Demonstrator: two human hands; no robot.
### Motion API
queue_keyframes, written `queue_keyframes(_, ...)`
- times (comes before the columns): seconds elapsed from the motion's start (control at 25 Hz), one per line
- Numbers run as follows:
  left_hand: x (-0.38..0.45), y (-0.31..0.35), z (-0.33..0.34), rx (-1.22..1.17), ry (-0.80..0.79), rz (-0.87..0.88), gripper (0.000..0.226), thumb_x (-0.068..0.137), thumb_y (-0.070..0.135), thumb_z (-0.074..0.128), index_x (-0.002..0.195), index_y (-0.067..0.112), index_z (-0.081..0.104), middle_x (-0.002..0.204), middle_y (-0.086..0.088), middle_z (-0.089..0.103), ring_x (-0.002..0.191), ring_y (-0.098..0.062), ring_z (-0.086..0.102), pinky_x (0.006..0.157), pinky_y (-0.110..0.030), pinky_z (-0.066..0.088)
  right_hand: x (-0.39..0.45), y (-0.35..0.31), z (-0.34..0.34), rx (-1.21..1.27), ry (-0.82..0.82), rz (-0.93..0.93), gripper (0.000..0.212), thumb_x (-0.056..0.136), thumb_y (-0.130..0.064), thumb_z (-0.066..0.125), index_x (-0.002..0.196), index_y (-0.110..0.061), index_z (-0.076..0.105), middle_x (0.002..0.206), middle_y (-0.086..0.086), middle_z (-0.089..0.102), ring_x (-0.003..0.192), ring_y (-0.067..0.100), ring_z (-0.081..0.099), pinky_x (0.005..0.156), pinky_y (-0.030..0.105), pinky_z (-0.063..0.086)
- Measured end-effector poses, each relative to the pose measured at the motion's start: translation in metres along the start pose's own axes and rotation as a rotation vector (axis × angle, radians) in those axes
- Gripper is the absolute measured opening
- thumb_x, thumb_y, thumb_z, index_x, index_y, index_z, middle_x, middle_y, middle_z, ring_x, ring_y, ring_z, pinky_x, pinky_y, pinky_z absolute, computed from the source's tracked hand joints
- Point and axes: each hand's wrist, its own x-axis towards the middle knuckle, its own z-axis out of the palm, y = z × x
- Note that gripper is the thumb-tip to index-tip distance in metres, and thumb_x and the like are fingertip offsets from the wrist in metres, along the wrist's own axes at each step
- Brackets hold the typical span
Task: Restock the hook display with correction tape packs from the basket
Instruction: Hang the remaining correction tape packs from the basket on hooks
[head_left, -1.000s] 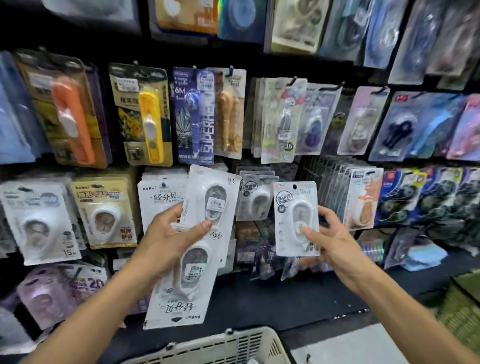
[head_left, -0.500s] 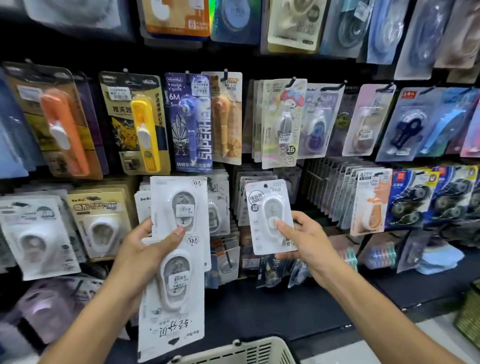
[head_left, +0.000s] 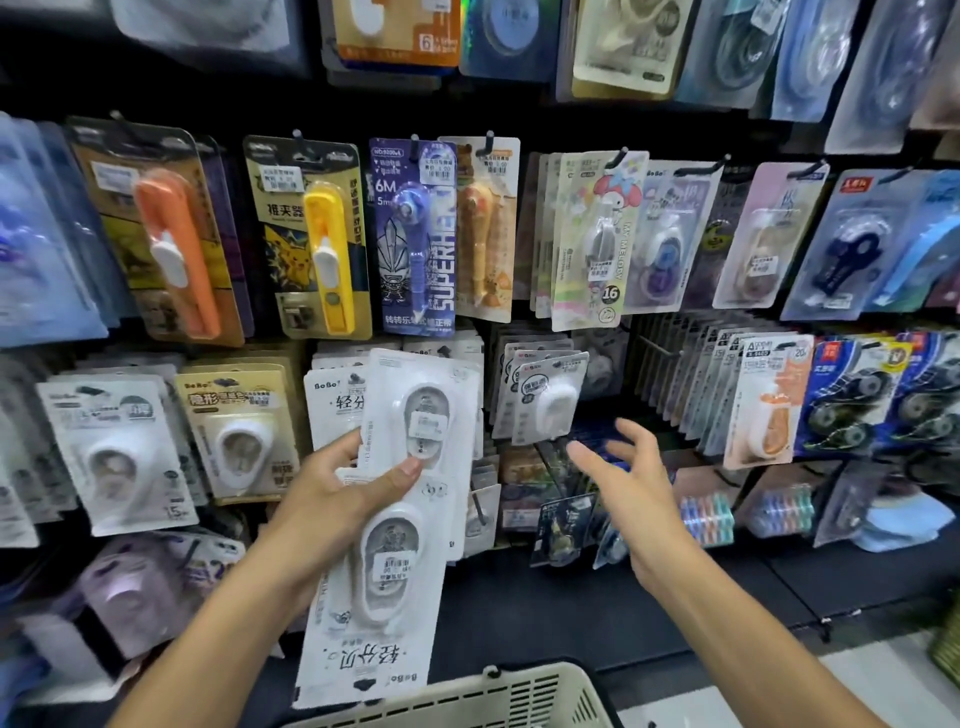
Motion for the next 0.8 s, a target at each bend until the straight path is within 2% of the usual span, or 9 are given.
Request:
queue_keyframes(0.04,-0.002,0.001,0.003,0.026,-0.069,-0.019,0.039,0.064,0.029,0.085,0.102,0.032,0.076,0.098,-0.009,0.080,0.084,-0.030,0.078,0.061,-0.033,0.062,-0.007,-0.004,0.004,0.097,-0.132,-0.094,0.067,0.086,-0.035,0.078,0.141,-0.035,0.040,0.130,-0.001,0.065,0.109,0.024,0.066,0.088,0.040,0.056)
queue_keyframes(0.12,-0.006,0.002,0.009,0.080,-0.183,-0.031,0.036,0.068,0.028,0.085,0.102,0.035,0.076,0.101,-0.007,0.080,0.087,-0.029,0.078,0.065,-0.031,0.062,-0.024,-0.008,0.019,0.253,-0.458,-0.120,0.064,0.079,-0.029,0.084,0.134,-0.030,0.051,0.114,0.006,0.075,0.093,0.028,0.074,0.077,0.040,0.061)
queue_keyframes(0.2,-0.007,0.002,0.015,0.087,-0.234,-0.039,0.030,0.072,0.028,0.082,0.100,0.036,0.077,0.103,-0.006,0.080,0.089,-0.027,0.078,0.066,-0.029,0.062,-0.036,-0.009,0.032,0.250,-0.597,-0.074,0.044,0.079,-0.024,0.083,0.120,-0.024,0.068,0.108,0.009,0.078,0.085,0.025,0.076,0.066,0.034,0.061)
queue_keyframes(0.32,-0.006,0.001,0.018,0.079,-0.200,-0.101,0.021,0.076,0.028,0.079,0.097,0.026,0.078,0.098,-0.009,0.080,0.083,-0.024,0.078,0.062,-0.026,0.061,-0.038,-0.004,0.036,0.379,-0.463,-0.037,0.032,0.076,-0.028,0.077,0.107,-0.020,0.075,0.106,0.009,0.078,0.084,0.023,0.076,0.068,0.037,0.058)
queue_keyframes(0.44,-0.004,0.000,0.015,0.129,-0.144,-0.125,0.012,0.080,0.024,0.078,0.091,0.020,0.081,0.093,-0.011,0.080,0.077,-0.023,0.078,0.061,-0.026,0.060,-0.038,-0.001,0.037,0.463,-0.456,-0.002,0.041,0.078,-0.028,0.075,0.118,-0.019,0.069,0.112,0.010,0.077,0.090,0.027,0.076,0.076,0.045,0.060)
queue_keyframes(0.56,-0.001,0.002,0.003,0.447,-0.170,-0.040,0.007,0.089,0.023,0.075,0.091,0.023,0.081,0.095,-0.001,0.081,0.085,-0.019,0.078,0.074,-0.031,0.062,-0.027,-0.004,0.028,0.407,-0.401,-0.037,0.058,0.070,-0.018,0.080,0.124,-0.016,0.060,0.105,0.006,0.078,0.084,0.023,0.075,0.067,0.036,0.061)
queue_keyframes(0.64,-0.001,0.004,-0.007,0.713,-0.231,0.015,0.005,0.089,0.033,0.075,0.090,0.031,0.079,0.094,0.010,0.079,0.085,-0.016,0.076,0.081,-0.039,0.061,-0.015,-0.017,0.004,0.189,-0.410,-0.217,0.051,0.070,-0.008,0.084,0.116,-0.017,0.064,0.086,-0.001,0.074,0.074,0.014,0.068,0.066,0.028,0.055)
queue_keyframes(0.72,-0.006,0.007,-0.010,0.918,-0.332,0.008,0.010,0.088,0.040,0.074,0.078,0.042,0.073,0.083,0.020,0.073,0.073,-0.012,0.074,0.073,-0.038,0.062,-0.011,-0.020,-0.013,-0.296,-0.640,-0.392,0.024,0.078,-0.012,0.086,0.096,-0.022,0.074,0.074,-0.008,0.069,0.066,0.006,0.059,0.061,0.020,0.048)
queue_keyframes(0.8,-0.006,0.006,-0.011,1.065,-0.358,0.030,0.018,0.089,0.043,0.073,0.071,0.044,0.069,0.076,0.021,0.069,0.069,-0.005,0.070,0.068,-0.029,0.056,-0.014,-0.013,-0.013,-0.621,-0.824,-0.442,0.008,0.085,-0.024,0.080,0.084,-0.021,0.073,0.068,-0.008,0.065,0.059,0.001,0.054,0.057,0.019,0.043)
